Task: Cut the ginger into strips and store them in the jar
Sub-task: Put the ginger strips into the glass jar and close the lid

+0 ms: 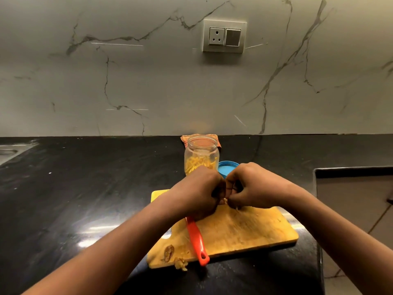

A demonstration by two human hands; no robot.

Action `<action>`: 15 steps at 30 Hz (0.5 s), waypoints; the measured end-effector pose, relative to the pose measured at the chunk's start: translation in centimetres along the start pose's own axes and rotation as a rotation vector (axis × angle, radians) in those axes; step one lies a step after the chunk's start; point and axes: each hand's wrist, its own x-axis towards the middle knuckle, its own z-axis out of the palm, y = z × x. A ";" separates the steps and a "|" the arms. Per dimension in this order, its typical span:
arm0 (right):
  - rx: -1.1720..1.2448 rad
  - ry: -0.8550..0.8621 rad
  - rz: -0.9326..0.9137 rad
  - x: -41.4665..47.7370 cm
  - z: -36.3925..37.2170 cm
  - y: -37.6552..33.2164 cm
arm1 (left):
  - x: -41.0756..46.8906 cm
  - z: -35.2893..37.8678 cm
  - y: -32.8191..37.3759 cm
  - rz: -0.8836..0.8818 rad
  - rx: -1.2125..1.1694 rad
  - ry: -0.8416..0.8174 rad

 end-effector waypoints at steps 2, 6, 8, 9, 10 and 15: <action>0.002 -0.003 0.011 0.1 -0.1 -0.1 | -0.2 0.0 0.3 0.041 0.081 0.001; -0.042 0.019 0.020 0.0 0.1 0.0 | -0.3 -0.3 0.5 0.088 0.141 -0.015; -0.086 0.034 0.012 -0.1 0.2 0.0 | -0.4 -0.4 0.4 0.079 0.135 -0.011; -0.087 0.031 0.013 -0.1 0.2 0.0 | -0.4 -0.5 0.3 0.066 0.124 -0.011; -0.076 0.025 0.014 -0.2 0.2 0.0 | -0.5 -0.5 0.2 0.053 0.106 -0.013; -0.066 0.006 -0.007 -0.2 -0.1 -0.2 | -0.3 -0.5 -0.1 0.011 0.035 0.005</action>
